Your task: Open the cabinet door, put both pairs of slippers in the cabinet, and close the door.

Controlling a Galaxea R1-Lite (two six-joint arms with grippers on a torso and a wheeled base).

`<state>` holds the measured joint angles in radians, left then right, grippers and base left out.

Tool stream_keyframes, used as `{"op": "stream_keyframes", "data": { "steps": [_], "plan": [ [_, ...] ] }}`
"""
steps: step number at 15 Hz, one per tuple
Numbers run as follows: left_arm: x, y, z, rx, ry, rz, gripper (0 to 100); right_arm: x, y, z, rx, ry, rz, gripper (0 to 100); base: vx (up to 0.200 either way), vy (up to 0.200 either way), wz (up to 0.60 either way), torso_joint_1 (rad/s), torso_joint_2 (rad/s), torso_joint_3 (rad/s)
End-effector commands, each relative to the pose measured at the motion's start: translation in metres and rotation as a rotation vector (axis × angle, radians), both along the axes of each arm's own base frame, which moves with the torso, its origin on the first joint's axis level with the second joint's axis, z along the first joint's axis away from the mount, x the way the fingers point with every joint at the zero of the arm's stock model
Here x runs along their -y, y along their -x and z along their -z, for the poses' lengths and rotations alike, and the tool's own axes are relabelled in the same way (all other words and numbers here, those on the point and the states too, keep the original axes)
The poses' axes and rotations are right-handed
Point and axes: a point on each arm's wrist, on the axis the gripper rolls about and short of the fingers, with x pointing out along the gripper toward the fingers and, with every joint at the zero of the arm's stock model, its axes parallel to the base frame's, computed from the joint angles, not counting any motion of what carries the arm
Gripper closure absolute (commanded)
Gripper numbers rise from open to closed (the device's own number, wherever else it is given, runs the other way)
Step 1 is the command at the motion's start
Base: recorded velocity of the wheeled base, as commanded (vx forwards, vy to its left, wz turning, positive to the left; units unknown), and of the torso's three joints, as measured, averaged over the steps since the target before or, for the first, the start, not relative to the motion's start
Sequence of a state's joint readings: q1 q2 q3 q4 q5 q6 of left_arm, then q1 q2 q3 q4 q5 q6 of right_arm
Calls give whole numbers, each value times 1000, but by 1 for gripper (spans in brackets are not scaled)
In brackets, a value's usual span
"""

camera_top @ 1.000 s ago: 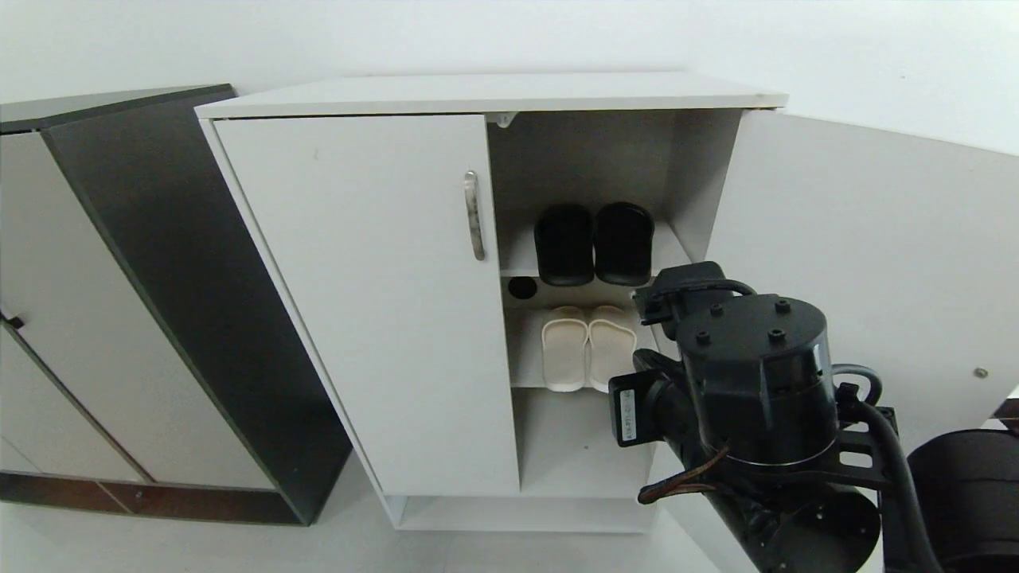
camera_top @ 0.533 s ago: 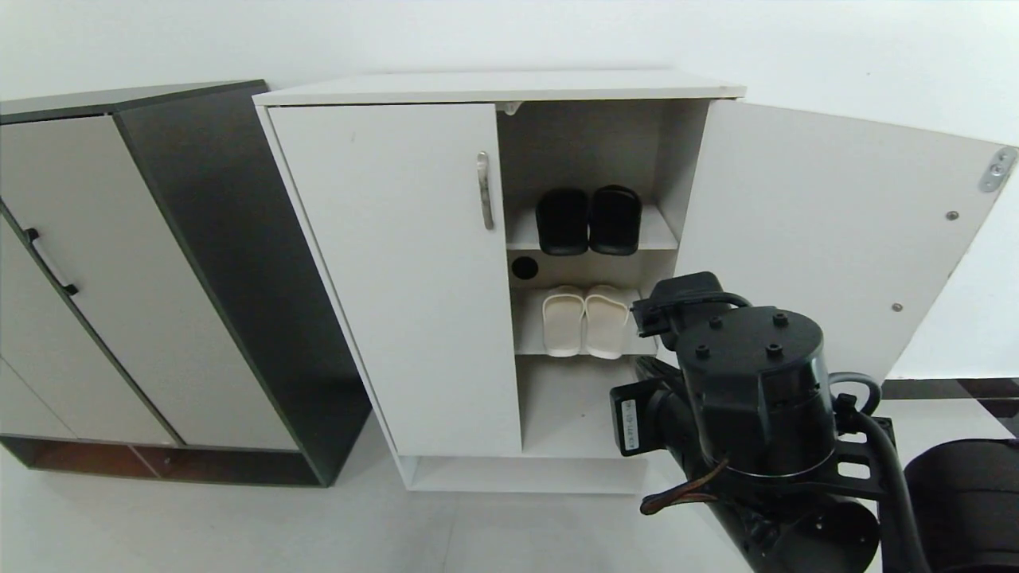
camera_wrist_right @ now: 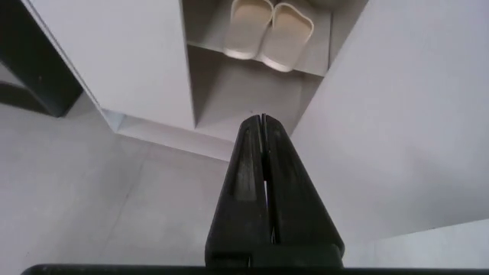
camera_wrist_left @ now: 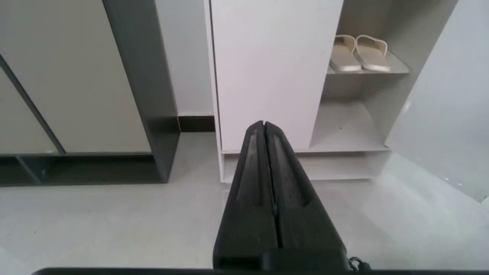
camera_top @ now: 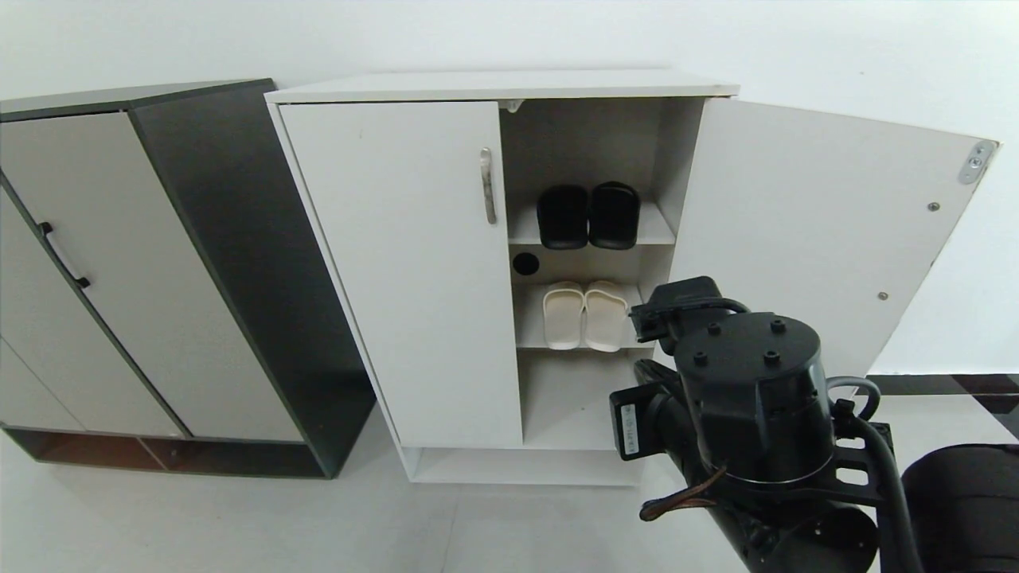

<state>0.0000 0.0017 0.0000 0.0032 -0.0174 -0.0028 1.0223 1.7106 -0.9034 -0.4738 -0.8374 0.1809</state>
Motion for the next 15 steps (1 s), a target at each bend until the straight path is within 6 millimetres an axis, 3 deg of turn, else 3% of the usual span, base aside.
{"op": "stream_keyframes", "data": {
  "steps": [1,6,10,15],
  "plan": [
    [0,0,0,0,0,-1,100,-1,0,1,-1,2,-1,100,0,0,0,0,0,0],
    [0,0,0,0,0,1,100,0,-1,2,-1,16,-2,100,0,0,0,0,-15,-7],
    [0,0,0,0,0,1,100,-1,-1,3,-3,19,0,100,0,0,0,27,-227,-315],
    [0,0,0,-1,0,1,100,-1,-2,2,-2,18,0,100,0,0,0,89,-514,-353]
  ]
}}
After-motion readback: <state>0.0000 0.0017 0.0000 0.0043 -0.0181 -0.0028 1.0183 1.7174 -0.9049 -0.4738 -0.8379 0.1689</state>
